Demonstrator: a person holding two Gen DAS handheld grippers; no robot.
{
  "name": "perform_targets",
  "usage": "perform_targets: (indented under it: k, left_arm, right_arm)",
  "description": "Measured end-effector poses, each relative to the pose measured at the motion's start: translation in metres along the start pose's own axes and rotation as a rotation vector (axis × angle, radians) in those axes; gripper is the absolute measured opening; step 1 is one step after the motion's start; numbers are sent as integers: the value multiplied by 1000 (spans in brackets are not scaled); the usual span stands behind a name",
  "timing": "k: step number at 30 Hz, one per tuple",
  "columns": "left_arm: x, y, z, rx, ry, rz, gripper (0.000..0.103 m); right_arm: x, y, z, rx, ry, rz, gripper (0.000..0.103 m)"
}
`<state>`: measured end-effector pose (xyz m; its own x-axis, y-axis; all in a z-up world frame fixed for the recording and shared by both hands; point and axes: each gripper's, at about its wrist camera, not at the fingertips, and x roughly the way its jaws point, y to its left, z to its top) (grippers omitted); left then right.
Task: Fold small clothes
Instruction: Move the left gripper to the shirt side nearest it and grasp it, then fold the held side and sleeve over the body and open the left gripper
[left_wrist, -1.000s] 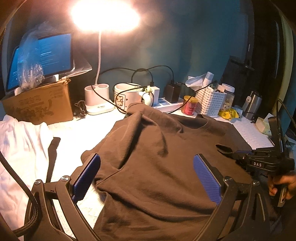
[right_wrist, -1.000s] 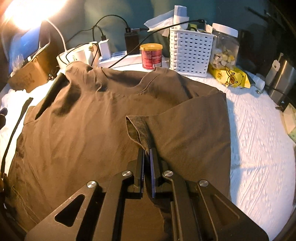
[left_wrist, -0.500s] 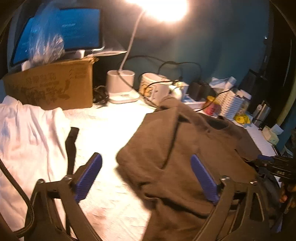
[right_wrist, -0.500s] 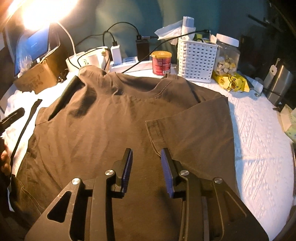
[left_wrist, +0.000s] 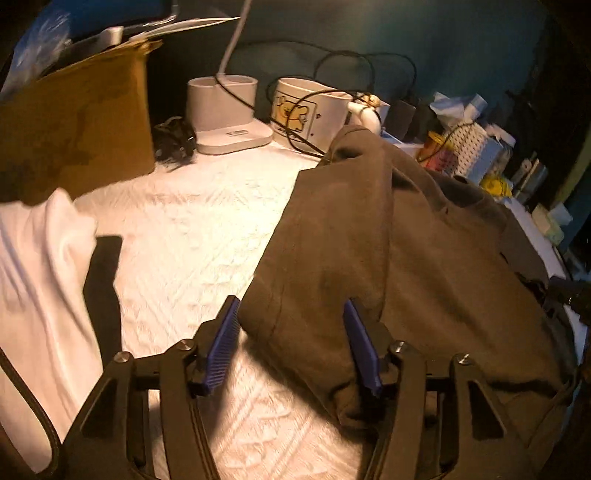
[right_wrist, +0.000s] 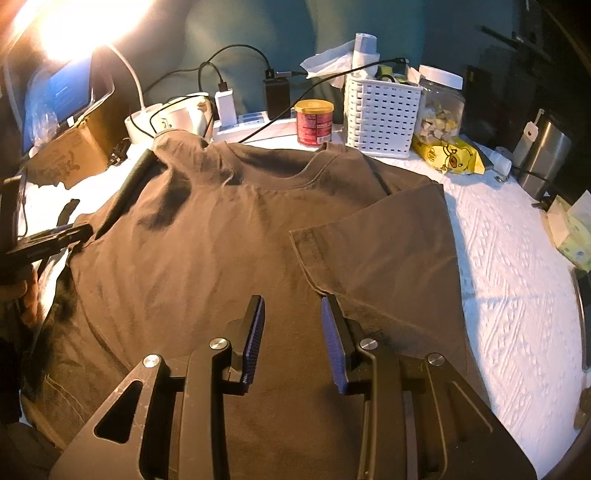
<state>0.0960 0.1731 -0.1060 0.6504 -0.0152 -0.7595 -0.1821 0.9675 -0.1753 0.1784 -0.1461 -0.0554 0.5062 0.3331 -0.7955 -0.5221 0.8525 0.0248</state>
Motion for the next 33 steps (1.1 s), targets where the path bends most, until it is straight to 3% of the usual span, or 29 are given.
perform_targets:
  k: [1,3,5,16,28,31,33]
  left_arm:
    - [0,0,0,13,1,7,45]
    - [0,2,0,13,4,-7,21]
    - [0,6,0,-4,15,-26,8]
    - [-51,-35,4,57,-177,-61,8]
    - [-45,-97,-6,165,-124,-91,8]
    - [-48,-96,-10,163,-116,-37,9]
    - [-50,-79,-9,94,-98,6,9]
  right_arm:
    - [0,0,0,-1,-1,-2,34]
    - [0,-1,-1,8,-2,-7,34]
    - [1,-5,-1,23,0,-13,34]
    - [-4,-20,-5,44,-13,3,34]
    - [-19,-53,-25,108,-42,22,34]
    - [-22,-63,-30,125,-41,23,34]
    - [-25,-70,-34,133,-47,26,34]
